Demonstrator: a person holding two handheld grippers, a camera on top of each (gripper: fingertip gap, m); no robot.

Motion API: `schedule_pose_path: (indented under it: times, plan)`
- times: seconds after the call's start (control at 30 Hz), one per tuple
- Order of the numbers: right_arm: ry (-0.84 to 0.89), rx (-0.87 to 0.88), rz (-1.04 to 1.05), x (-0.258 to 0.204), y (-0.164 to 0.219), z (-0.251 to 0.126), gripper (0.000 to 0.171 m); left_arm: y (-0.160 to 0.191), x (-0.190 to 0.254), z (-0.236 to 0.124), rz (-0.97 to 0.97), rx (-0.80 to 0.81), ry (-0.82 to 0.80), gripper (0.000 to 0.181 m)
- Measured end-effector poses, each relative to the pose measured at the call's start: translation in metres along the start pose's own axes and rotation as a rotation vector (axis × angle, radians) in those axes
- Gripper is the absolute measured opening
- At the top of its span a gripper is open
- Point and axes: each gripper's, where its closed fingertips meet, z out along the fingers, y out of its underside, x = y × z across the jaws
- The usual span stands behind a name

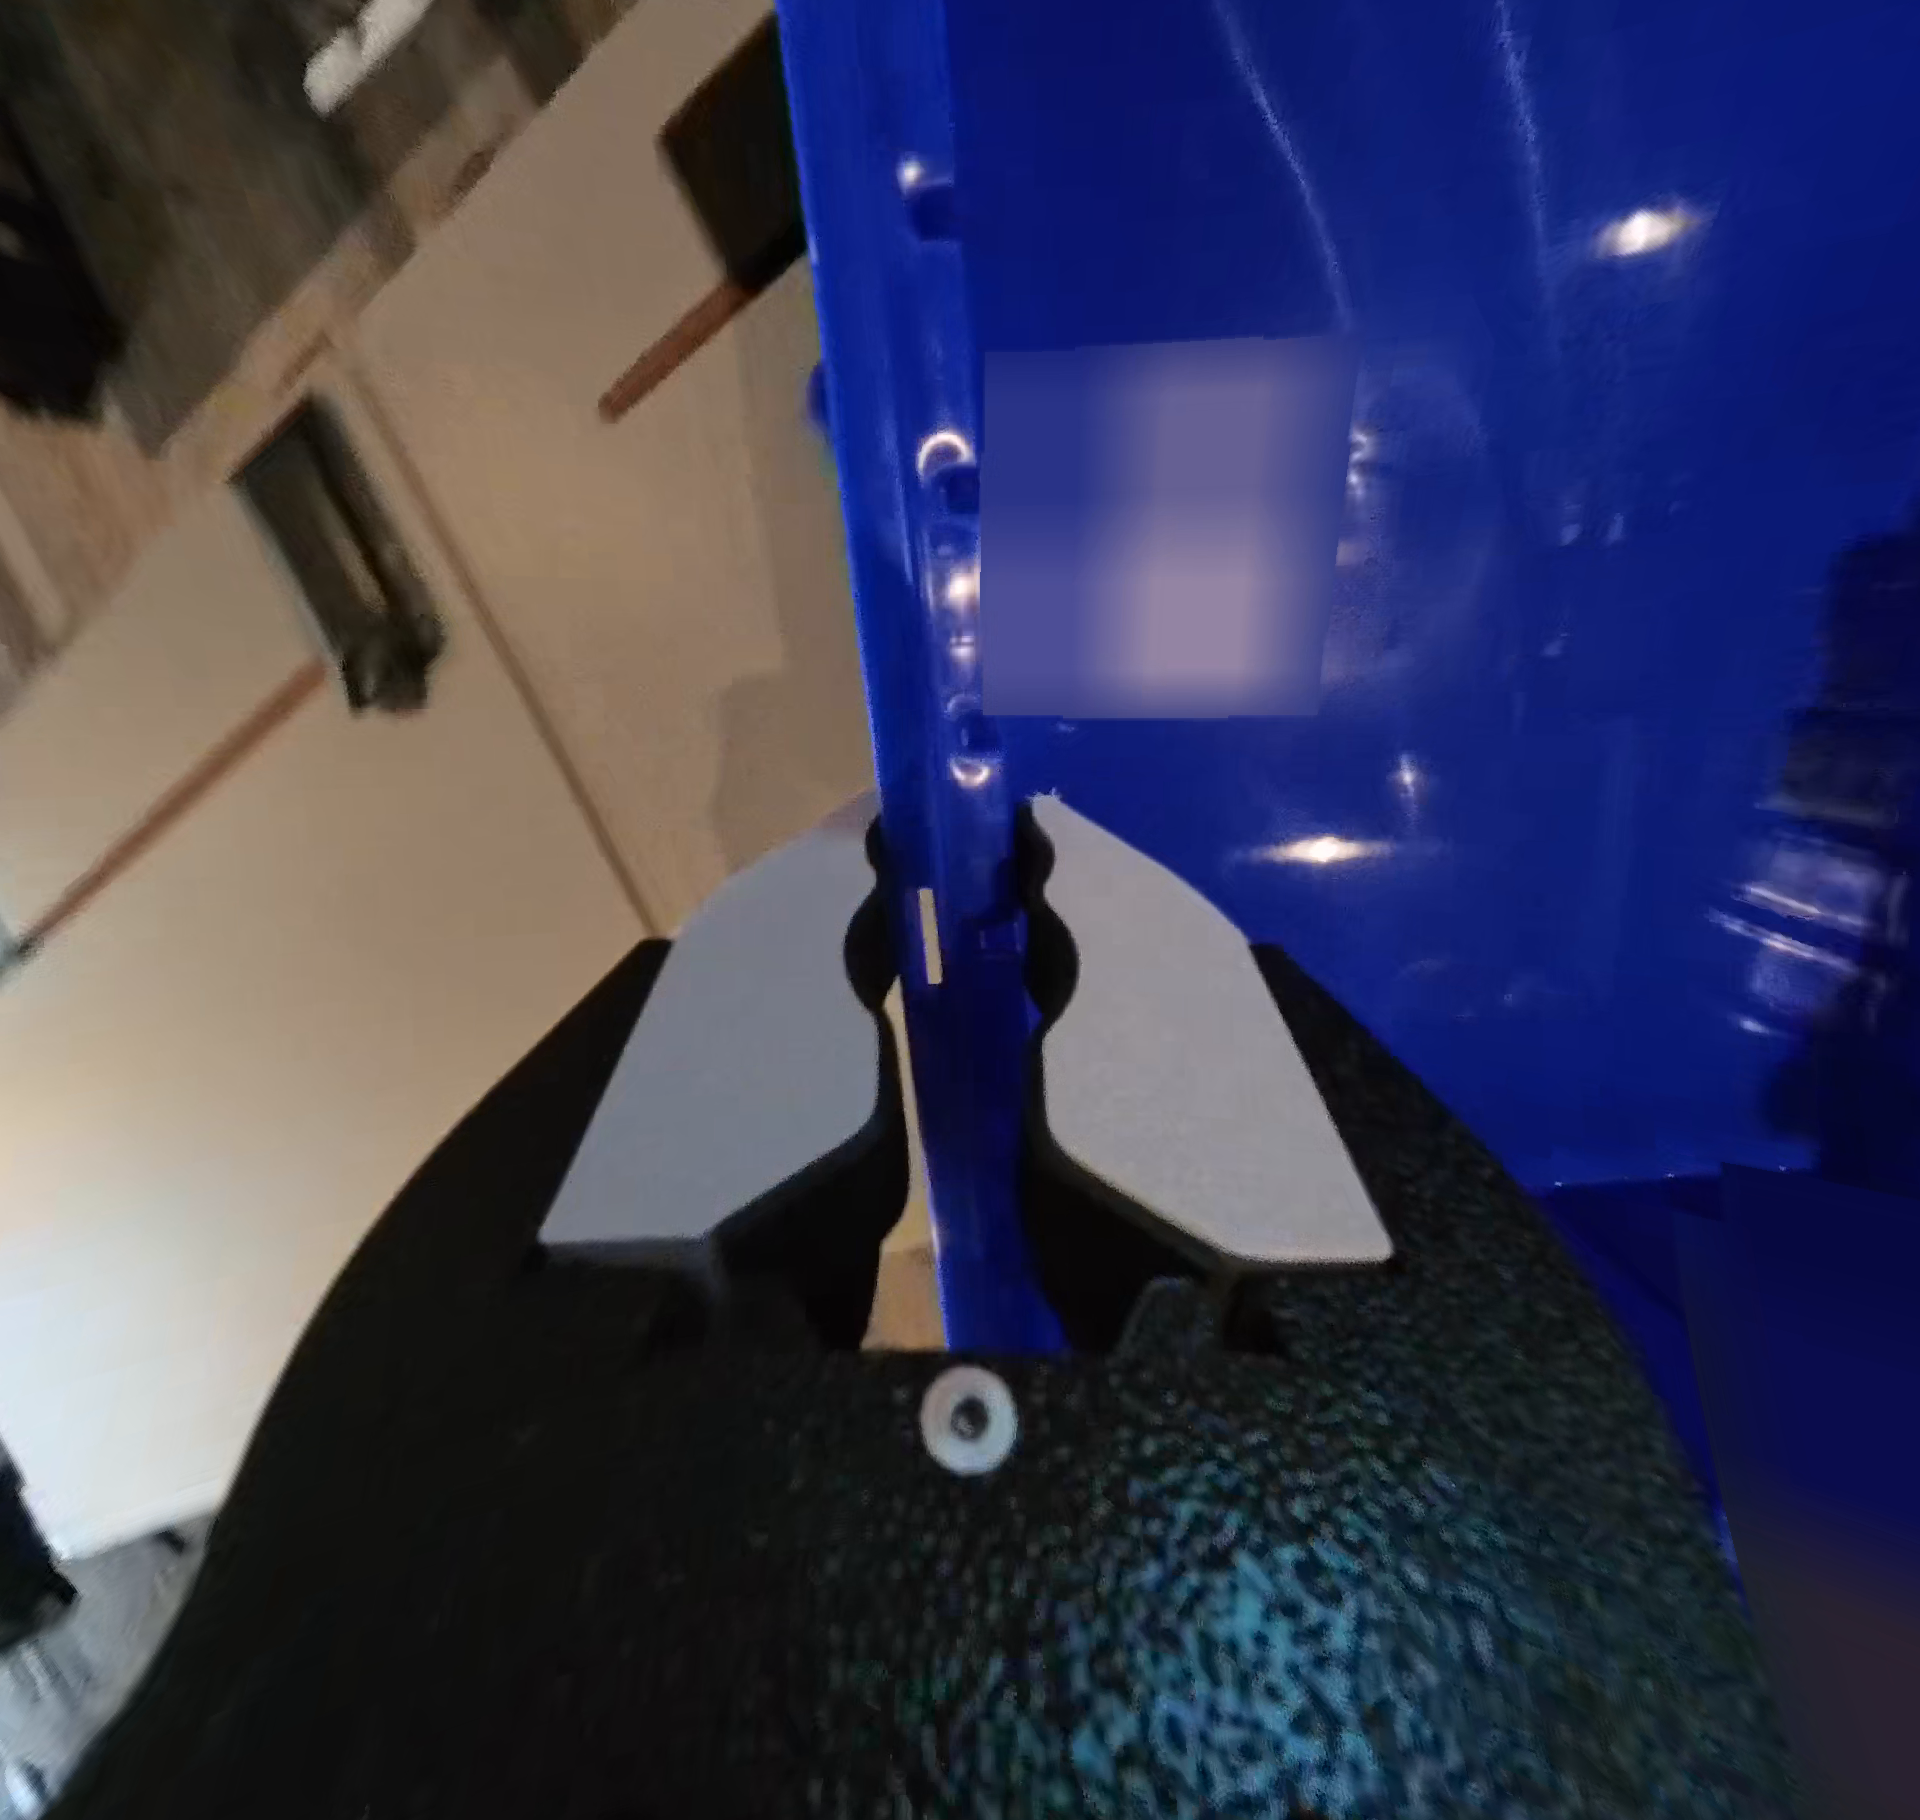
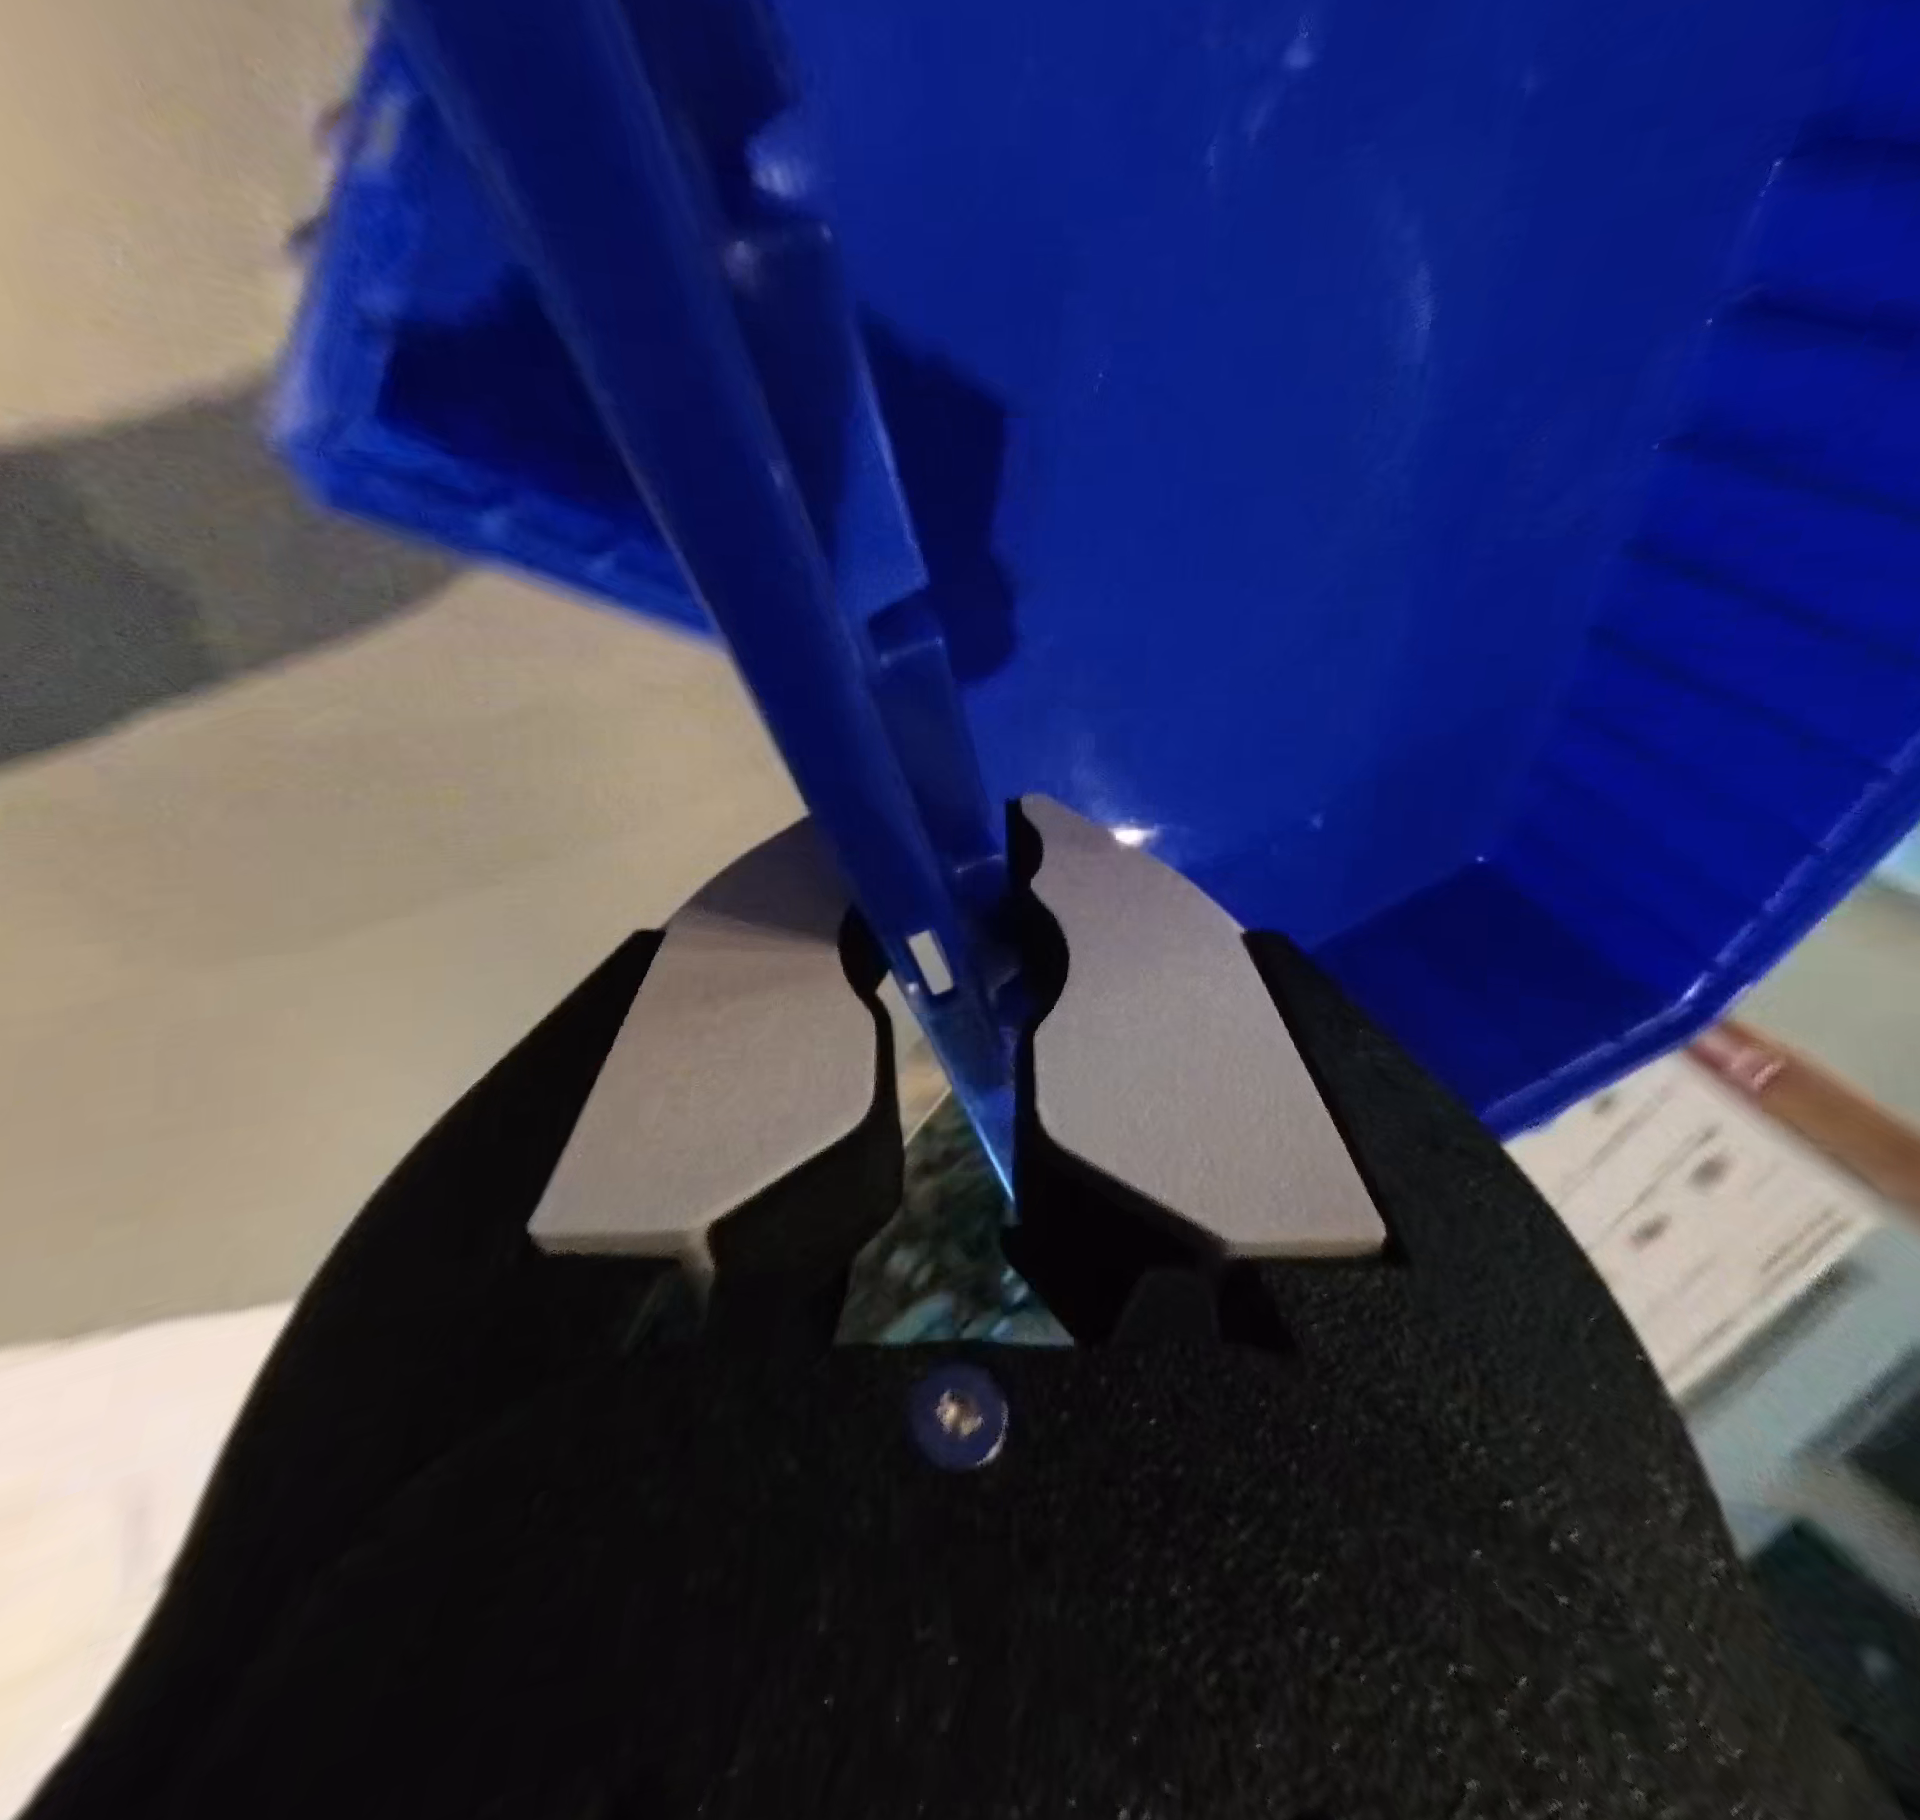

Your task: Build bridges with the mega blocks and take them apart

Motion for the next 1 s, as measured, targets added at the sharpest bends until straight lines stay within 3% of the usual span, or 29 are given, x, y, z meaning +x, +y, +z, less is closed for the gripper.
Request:
schedule_pose_path:
  times: [0.03, 0.2, 0.37, 0.5, 0.7, 0.83, 0.9, 1.0]
  plan:
    - [-0.015, -0.038, 0.038, -0.02, 0.018, -0.012, 0.019, -0.024, 0.024, 0.002, 0.045, 0.017, 0.023, 0.02]
    - [-0.119, -0.196, 0.195, -0.122, 0.089, -0.056, 0.019, -0.122, 0.15, 0.031, 0.221, 0.066, 0.134, 0.02]
    - [-0.253, -0.274, 0.274, -0.211, 0.134, -0.05, 0.018, -0.172, 0.253, 0.098, 0.292, 0.049, 0.247, 0.02]
    - [-0.343, -0.263, 0.325, -0.262, 0.154, -0.023, 0.018, -0.182, 0.305, 0.165, 0.275, -0.028, 0.334, 0.02]
    - [-0.416, -0.148, 0.431, -0.309, 0.177, 0.009, 0.02, -0.176, 0.347, 0.229, 0.272, -0.163, 0.382, 0.02]
    - [-0.429, -0.249, 0.409, -0.334, 0.198, 0.026, 0.026, -0.164, 0.363, 0.255, 0.196, -0.235, 0.418, 0.019]
    - [-0.507, -0.376, 0.472, -0.353, 0.205, 0.029, 0.043, -0.153, 0.374, 0.26, 0.209, -0.262, 0.475, 0.019]
    - [-0.36, -0.366, 0.607, -0.343, 0.207, 0.02, 0.046, -0.156, 0.374, 0.254, 0.224, -0.15, 0.516, 0.021]
